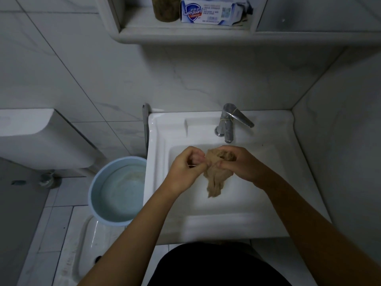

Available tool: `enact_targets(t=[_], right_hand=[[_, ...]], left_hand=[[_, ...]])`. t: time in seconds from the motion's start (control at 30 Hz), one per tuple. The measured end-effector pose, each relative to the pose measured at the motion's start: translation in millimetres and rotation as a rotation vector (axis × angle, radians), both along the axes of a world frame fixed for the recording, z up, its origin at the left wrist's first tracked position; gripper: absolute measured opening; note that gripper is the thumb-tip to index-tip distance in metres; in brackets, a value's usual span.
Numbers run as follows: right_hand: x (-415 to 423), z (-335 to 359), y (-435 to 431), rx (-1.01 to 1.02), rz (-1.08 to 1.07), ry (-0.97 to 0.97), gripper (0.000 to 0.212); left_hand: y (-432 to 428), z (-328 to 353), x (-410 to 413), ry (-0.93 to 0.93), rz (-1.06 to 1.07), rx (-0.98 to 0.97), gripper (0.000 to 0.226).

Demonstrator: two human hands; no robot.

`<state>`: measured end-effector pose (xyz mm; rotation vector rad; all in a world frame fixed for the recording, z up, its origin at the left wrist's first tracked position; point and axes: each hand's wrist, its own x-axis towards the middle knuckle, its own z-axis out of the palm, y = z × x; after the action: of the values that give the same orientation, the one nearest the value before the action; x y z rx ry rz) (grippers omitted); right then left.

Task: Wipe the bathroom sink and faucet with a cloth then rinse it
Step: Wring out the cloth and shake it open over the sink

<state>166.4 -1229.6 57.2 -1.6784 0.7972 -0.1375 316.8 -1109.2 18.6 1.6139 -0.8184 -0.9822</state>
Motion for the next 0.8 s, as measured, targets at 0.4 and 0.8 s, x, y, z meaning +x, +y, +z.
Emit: enact_targets(t=[0.4, 0.8], right_hand=[[-4, -13, -8, -0.146, -0.231, -0.038, 0.011], [-25, -13, -24, -0.708, -0.092, 0.188, 0.004]], left_hand=[[-11, 7, 7, 0.076, -0.054, 0.163, 0.014], [-5, 7, 16, -0.433, -0.253, 0.195, 0.022]])
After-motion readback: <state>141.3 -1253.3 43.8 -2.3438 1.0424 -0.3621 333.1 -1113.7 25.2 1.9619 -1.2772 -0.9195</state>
